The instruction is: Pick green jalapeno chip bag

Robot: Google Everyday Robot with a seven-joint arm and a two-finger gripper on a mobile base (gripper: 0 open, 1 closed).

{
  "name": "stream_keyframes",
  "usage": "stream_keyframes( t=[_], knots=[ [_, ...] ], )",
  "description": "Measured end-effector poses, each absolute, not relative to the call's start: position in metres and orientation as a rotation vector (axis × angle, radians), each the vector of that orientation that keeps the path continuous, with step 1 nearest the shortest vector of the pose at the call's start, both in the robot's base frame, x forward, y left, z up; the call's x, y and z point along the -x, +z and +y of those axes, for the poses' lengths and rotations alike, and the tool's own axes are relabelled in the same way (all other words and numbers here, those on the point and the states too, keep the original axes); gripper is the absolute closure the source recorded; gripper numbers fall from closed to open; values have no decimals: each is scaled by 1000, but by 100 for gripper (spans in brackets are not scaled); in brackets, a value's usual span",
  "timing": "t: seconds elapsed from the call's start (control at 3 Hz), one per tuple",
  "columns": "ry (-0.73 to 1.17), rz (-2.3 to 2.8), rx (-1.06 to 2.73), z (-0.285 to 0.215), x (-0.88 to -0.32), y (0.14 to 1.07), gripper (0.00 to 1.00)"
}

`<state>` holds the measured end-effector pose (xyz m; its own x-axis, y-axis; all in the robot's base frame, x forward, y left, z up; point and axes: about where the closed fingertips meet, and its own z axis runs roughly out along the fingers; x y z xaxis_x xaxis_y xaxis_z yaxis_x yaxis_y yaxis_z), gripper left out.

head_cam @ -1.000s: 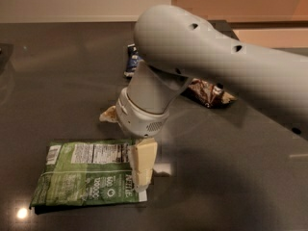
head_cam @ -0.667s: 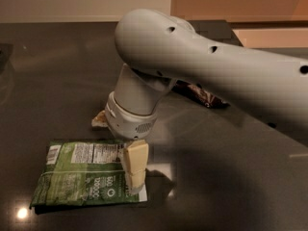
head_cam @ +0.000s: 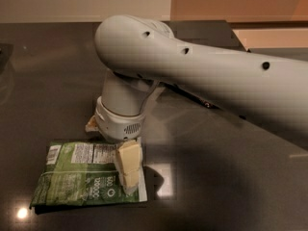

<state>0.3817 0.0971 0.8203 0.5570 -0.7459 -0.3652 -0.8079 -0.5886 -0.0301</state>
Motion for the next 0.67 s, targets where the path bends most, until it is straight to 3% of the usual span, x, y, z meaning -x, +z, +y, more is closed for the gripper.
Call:
stream_keyframes(
  t=[0.67],
  knots=[
    [478, 1290, 2622, 103, -378, 821, 41]
  ],
)
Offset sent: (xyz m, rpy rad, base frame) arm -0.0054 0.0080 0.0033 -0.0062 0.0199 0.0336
